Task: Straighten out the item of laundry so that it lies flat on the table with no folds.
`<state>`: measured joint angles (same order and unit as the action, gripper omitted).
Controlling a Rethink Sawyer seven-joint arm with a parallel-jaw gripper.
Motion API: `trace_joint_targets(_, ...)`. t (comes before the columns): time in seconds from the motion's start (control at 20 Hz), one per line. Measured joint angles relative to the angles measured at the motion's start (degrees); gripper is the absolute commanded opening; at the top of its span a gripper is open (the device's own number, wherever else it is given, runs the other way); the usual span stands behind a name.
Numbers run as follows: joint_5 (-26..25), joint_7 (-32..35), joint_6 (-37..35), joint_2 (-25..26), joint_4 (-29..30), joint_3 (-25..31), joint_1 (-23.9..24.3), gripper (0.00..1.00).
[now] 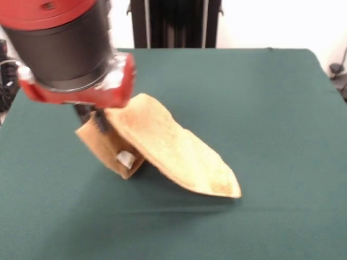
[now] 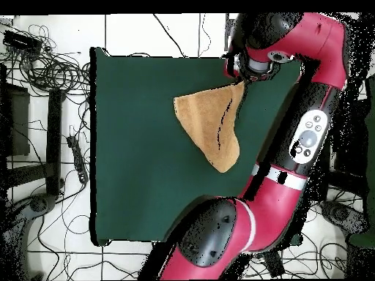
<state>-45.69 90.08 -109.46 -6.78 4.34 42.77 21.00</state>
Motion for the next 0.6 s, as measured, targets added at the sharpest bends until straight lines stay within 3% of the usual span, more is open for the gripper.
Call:
trace_joint_targets(0.2,-9.5,-1.2,0.0,-0.4,0.0,9.0,2.6,0.0)
trace_joint_targets(0.25,-14.9,-2.4,0.0,-0.6,-0.1,14.1,4.1,0.0)
trace_joint_targets(0.6,-29.4,-8.2,0.0,-0.8,-0.1,29.4,7.5,0.0)
